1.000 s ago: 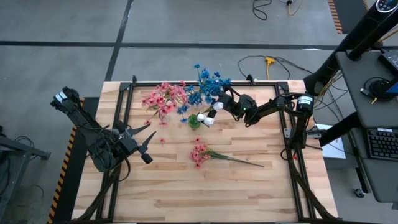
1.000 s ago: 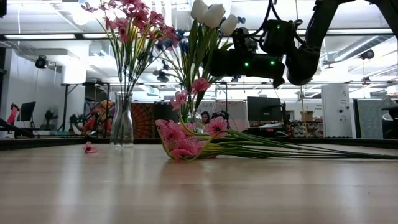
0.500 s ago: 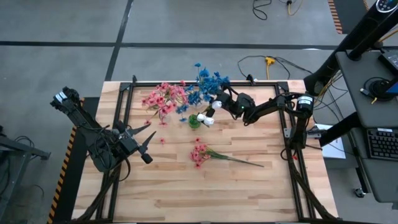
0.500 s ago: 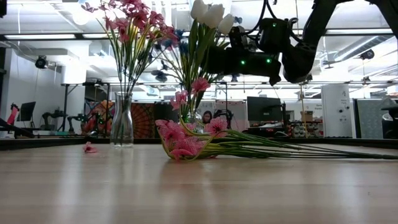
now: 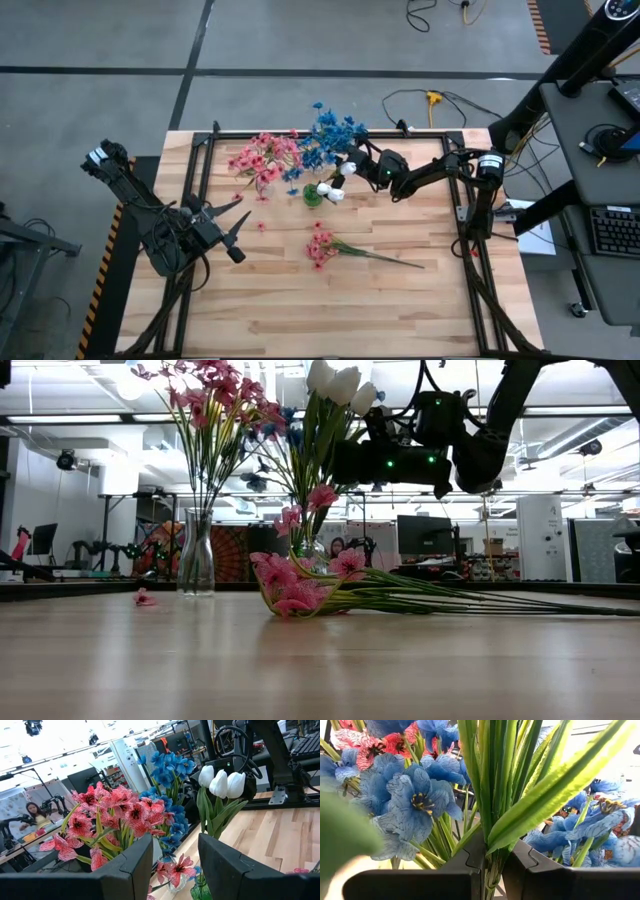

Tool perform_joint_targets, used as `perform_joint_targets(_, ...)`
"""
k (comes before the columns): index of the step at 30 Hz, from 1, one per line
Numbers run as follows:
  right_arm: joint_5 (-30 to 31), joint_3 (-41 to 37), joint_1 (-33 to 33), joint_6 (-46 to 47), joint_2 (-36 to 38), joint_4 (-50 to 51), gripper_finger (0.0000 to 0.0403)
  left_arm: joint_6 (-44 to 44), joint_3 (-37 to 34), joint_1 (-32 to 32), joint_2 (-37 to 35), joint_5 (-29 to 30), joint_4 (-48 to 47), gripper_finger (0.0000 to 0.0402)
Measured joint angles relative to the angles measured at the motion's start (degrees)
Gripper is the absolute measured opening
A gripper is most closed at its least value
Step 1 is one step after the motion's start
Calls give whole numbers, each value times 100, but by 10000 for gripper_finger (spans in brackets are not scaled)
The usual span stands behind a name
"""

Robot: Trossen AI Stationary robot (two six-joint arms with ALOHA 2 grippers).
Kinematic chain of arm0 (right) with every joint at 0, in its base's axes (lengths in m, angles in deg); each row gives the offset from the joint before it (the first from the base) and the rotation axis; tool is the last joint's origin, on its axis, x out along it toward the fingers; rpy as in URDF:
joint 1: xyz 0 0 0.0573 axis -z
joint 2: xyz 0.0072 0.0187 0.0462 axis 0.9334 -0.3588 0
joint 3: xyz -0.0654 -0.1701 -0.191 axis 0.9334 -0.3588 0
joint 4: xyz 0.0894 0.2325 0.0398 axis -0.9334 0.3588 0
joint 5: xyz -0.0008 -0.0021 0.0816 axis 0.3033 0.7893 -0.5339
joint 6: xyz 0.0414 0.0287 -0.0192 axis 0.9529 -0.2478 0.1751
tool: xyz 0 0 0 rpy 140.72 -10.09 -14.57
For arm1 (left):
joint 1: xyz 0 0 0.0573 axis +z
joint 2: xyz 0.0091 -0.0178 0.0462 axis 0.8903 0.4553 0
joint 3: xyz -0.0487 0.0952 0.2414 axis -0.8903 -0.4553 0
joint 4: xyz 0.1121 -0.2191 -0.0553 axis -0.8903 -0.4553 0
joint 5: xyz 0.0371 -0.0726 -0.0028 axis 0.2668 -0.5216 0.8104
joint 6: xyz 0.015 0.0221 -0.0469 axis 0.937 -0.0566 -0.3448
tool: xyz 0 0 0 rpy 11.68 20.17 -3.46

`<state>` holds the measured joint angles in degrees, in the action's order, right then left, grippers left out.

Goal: Sort flowers into vase by color
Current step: Put the blue flowers into the right transparent vase

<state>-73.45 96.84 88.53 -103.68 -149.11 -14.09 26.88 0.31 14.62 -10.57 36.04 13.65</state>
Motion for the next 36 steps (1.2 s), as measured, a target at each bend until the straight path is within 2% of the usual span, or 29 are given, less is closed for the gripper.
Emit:
perform_joint_targets(15,0,-2,-1,158,0,63,40,-1,0,2,0,-1,0,141)
perform_joint_targets(26,56,-7,-1,312,0,269,146,0,0,1,0,-1,0,141)
perform_joint_targets(36,201,-7,-2,457,22,776,195,0,0,2,0,-1,2,141)
